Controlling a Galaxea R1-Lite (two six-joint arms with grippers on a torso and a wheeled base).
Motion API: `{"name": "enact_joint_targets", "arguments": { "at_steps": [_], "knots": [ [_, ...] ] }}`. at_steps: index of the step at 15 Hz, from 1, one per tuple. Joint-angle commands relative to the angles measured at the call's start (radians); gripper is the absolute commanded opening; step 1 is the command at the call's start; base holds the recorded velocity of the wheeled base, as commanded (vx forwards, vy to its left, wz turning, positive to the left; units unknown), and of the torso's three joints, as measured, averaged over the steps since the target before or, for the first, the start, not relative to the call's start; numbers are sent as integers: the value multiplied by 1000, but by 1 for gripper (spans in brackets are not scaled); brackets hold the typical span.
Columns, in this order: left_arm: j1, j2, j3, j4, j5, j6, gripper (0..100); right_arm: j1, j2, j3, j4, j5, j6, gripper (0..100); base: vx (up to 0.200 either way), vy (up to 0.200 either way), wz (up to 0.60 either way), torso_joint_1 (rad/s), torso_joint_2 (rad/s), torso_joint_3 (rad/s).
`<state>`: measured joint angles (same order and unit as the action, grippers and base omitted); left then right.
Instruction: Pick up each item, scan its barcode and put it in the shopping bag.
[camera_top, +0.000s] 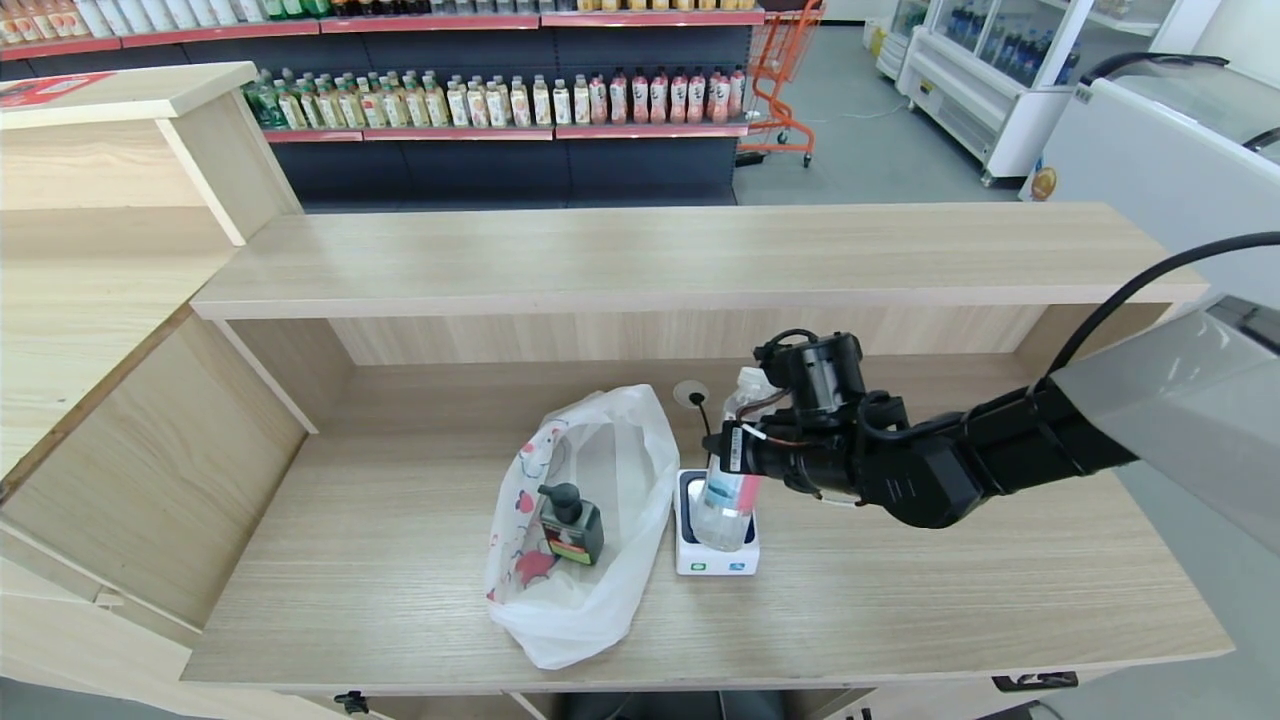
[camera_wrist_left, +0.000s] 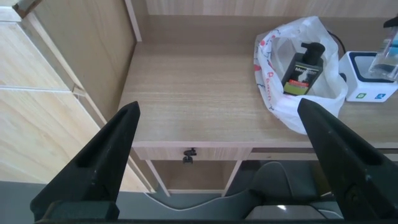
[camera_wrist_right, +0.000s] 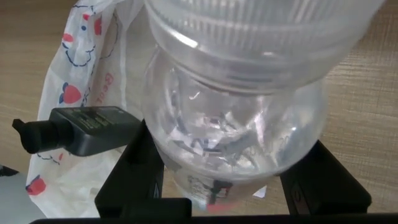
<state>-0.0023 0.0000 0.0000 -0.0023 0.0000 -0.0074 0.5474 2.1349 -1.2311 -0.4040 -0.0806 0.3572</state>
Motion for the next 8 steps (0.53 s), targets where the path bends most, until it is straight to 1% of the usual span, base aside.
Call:
{"name": "enact_joint_targets", "arguments": {
  "at_steps": [1, 4, 6, 7, 8],
  "knots": [
    [1, 2, 0, -1, 0, 0, 100, 2, -9, 1, 1, 1, 0, 0, 0, 0, 0, 0, 0, 0],
    [1, 2, 0, -1, 0, 0, 100, 9, -85, 19, -4, 2, 8, 0, 0, 0, 0, 0, 0, 0],
    [-1, 2, 0, -1, 0, 0, 100, 3, -193, 196, -173, 33, -55, 0, 0, 0, 0, 0, 0, 0],
    [-1, 2, 0, -1, 0, 0, 100, 0, -222, 255, -223, 64, -80, 0, 0, 0, 0, 0, 0, 0],
    [-1, 2, 0, -1, 0, 0, 100, -4, -233, 280, -265, 70, -84, 0, 0, 0, 0, 0, 0, 0]
  ]
}}
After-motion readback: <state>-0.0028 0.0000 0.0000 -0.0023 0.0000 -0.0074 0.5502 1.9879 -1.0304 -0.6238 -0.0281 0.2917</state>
